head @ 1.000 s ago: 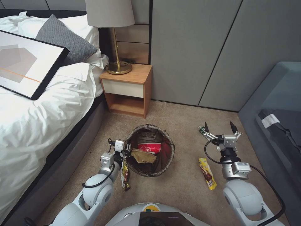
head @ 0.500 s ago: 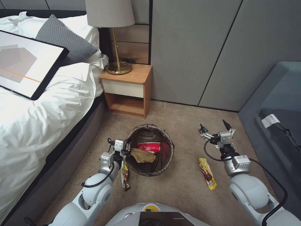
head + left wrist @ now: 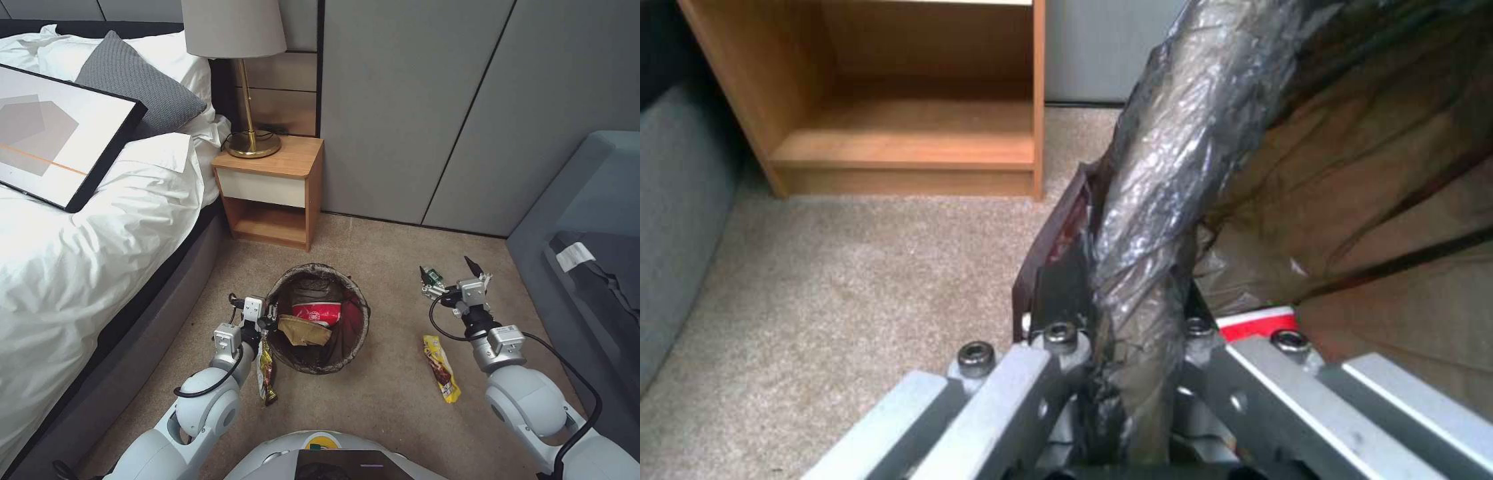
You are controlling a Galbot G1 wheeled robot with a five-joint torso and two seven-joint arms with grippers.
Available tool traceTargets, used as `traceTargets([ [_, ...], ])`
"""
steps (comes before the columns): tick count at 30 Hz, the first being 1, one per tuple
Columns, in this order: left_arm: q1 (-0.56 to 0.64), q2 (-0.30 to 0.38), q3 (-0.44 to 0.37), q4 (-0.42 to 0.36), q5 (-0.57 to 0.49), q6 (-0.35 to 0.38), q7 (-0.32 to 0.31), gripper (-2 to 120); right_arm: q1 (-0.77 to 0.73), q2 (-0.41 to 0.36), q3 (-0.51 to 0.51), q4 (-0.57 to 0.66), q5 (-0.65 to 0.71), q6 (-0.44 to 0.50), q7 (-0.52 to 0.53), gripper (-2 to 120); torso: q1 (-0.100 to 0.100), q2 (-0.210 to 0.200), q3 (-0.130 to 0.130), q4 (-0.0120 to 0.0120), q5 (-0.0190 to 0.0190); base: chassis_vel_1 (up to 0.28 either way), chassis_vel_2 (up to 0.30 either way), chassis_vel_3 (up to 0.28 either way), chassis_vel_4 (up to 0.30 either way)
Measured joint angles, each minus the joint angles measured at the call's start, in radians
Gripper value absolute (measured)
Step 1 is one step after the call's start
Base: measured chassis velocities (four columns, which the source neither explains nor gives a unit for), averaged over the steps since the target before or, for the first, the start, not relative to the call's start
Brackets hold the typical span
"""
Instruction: Pick up the trash bin, then pick up the garbage from the floor and place it into the trash bin.
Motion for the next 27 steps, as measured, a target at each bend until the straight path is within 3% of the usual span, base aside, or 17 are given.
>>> traceTargets([
  [14, -0.003, 0.003, 0.000, 0.001, -0.002, 0.000, 0.000, 3, 0.006, -0.024, -0.024, -0.024, 0.049, -0.016, -0.005, 100, 0.000, 0.000, 0.000, 0.0000, 0.0000, 0.000, 0.000, 0.000, 0.000],
  [27, -0.002, 0.004, -0.008, 0.008, -0.003, -0.003, 0.000, 3, -0.016, -0.078, -0.072, -0.137, 0.162, -0.039, -0.038, 100, 0.000, 0.000, 0.000, 0.0000, 0.0000, 0.000, 0.000, 0.000, 0.000],
])
